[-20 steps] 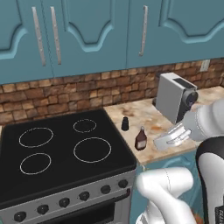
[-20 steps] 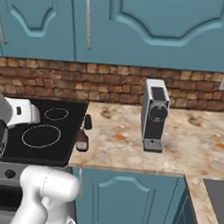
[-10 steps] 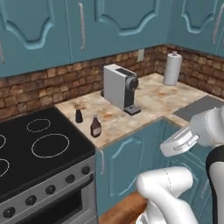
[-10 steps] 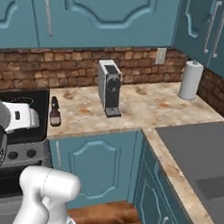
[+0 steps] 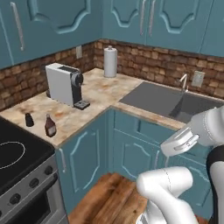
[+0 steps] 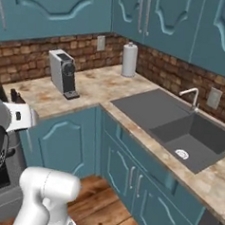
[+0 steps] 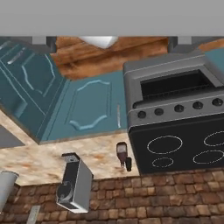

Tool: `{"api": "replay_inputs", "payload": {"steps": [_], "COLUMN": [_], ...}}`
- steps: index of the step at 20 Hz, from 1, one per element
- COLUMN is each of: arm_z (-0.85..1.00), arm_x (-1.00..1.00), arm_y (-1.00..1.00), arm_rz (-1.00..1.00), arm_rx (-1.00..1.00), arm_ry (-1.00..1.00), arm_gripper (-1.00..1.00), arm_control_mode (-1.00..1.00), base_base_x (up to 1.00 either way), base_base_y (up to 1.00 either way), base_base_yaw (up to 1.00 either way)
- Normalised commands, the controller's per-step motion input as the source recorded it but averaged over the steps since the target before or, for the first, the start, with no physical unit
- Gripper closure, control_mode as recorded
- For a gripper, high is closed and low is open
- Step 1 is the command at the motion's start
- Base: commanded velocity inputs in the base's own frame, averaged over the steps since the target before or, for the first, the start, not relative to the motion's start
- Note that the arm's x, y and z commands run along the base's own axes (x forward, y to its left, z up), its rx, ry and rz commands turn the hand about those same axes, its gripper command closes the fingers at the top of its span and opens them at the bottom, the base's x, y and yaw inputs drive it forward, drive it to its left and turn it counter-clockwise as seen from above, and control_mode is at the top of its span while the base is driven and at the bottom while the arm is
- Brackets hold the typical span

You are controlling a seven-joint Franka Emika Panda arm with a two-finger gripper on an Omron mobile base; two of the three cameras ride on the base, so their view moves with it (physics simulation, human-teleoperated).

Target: Collect the paprika, ketchup, and shaker from the cabinet and place them next to the stove.

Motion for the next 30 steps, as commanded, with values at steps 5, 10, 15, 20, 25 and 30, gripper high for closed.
{"api": "replay_inputs", "payload": {"steps": [5,10,15,20,25,30], "arm_z": [0.0,0.0,0.0,0.0,0.0,0.0], "arm_x": [0.0,0.0,0.0,0.0,0.0,0.0], "arm_y": [0.0,0.0,0.0,0.0,0.0,0.0], "arm_rz": [0.0,0.0,0.0,0.0,0.0,0.0], "arm_rx": [0.0,0.0,0.0,0.0,0.0,0.0], "arm_ry": [0.0,0.0,0.0,0.0,0.0,0.0], "arm_gripper": [-1.0,-1.0,-1.0,-1.0,-1.0,-1.0], "arm_control_mode": [1.0,1.0,1.0,1.0,1.0,1.0], "base_base_x": [-0.87,-0.94,-0.68,-0.27,-0.03,0.01], "base_base_y": [0.0,-0.21,-0.44,-0.62,-0.78,-0.9], "base_base_yaw": [-0.52,-0.42,-0.36,-0.27,-0.19,-0.12]}}
